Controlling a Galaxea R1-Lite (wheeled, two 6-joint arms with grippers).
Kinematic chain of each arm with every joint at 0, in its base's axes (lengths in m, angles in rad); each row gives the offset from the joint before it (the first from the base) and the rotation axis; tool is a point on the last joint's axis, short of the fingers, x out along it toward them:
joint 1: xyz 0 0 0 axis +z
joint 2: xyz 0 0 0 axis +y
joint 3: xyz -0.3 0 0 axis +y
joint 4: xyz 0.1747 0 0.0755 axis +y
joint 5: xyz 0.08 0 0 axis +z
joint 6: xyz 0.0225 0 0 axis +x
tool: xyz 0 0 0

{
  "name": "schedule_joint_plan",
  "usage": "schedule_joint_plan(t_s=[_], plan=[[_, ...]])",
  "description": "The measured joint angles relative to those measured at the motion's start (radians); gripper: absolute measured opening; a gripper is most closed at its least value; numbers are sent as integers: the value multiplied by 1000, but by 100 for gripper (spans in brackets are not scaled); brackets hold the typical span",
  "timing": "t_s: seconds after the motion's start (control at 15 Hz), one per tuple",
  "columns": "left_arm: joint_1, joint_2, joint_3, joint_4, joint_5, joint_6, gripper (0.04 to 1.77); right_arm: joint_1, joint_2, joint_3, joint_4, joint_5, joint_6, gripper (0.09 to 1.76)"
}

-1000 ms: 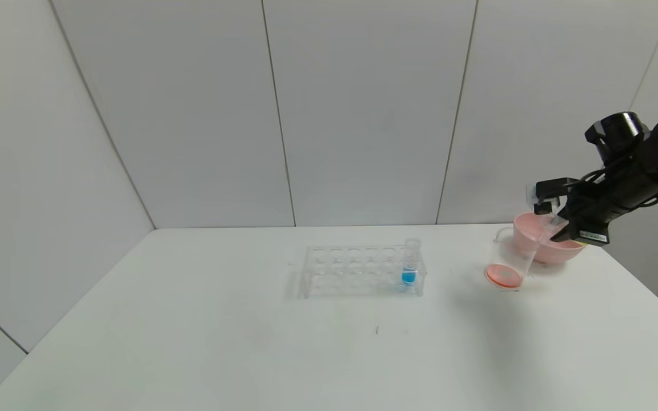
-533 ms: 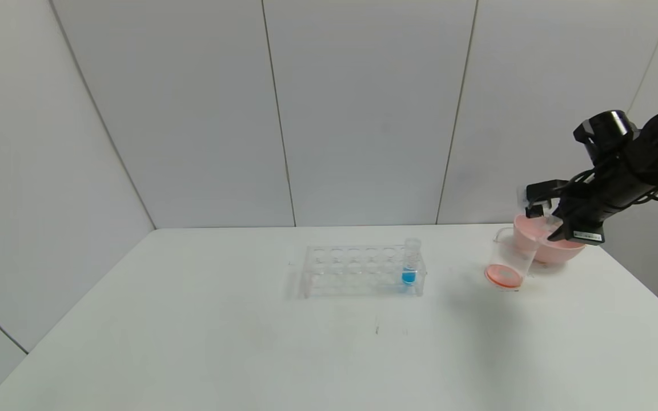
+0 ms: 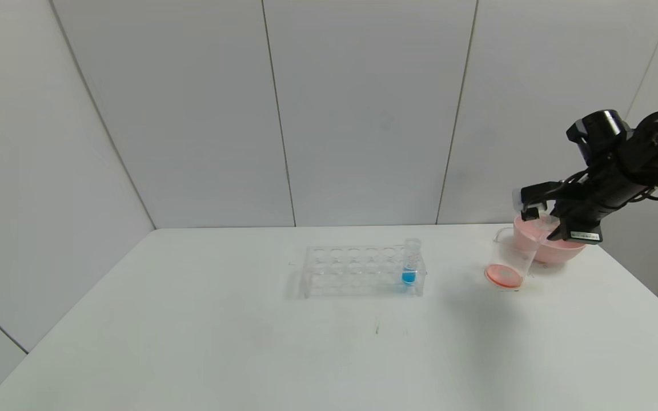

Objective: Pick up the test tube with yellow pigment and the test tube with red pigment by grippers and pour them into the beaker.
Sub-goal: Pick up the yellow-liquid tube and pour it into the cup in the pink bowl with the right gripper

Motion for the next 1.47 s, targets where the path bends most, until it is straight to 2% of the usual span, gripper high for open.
schedule_joint_plan(t_s=[0.2, 0.73, 1.47], plan=[[0, 0, 0, 0, 0, 0, 172, 3, 0, 0, 1, -4, 0, 53], [0, 0, 0, 0, 0, 0, 172, 30, -10, 0, 16, -110, 0, 53], [0, 0, 0, 0, 0, 0, 172, 59, -14, 0, 16, -180, -1, 53]])
